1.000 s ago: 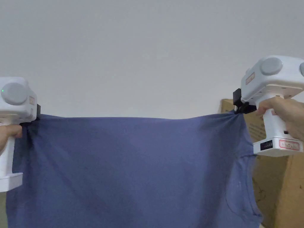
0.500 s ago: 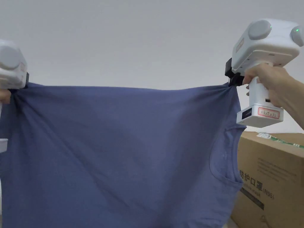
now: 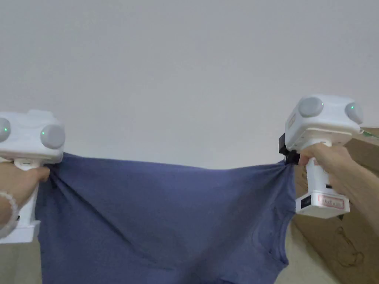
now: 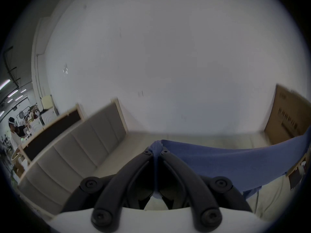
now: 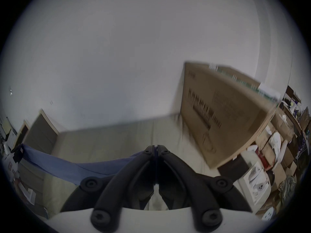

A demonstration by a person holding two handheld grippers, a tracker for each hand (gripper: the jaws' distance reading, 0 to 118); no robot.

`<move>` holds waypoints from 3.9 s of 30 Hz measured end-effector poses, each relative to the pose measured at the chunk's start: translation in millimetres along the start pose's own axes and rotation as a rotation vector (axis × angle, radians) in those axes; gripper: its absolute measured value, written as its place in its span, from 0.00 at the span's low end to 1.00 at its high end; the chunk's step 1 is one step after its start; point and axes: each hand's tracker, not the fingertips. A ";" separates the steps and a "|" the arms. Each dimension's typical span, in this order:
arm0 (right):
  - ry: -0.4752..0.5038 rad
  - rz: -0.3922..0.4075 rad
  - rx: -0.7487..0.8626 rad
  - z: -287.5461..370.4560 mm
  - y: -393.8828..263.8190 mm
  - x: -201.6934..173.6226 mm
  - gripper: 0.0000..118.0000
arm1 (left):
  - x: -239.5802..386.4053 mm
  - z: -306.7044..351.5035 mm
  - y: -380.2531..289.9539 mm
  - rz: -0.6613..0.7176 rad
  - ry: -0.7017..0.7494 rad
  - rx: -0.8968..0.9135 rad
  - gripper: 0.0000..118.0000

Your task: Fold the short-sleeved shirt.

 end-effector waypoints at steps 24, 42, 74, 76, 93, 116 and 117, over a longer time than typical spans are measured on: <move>0.082 0.054 -0.309 -97.4 -260.8 46.4 0.02 | -24.4 -9.3 -251.8 -0.063 -0.123 -0.295 0.02; 0.159 -0.014 -0.397 142.8 -518.2 137.5 0.02 | -147.9 241.0 -432.1 -0.104 -0.197 -0.398 0.02; 0.181 -0.020 -0.266 197.0 -607.2 106.4 0.00 | -170.8 303.7 -493.5 0.011 -0.224 -0.370 0.09; 0.170 -0.019 -0.264 196.7 -607.7 106.5 0.00 | -171.9 291.8 -493.2 0.029 -0.212 -0.378 0.64; 0.140 -0.046 -0.299 183.6 -604.2 126.6 0.01 | -165.5 252.9 -502.2 0.065 -0.295 -0.507 0.01; 0.174 0.016 -0.318 149.9 -544.5 138.5 0.02 | -161.9 249.6 -455.6 -0.022 -0.282 -0.466 0.01; 0.186 0.007 -0.317 144.6 -532.6 139.1 0.02 | -161.8 244.8 -448.9 -0.016 -0.280 -0.459 0.01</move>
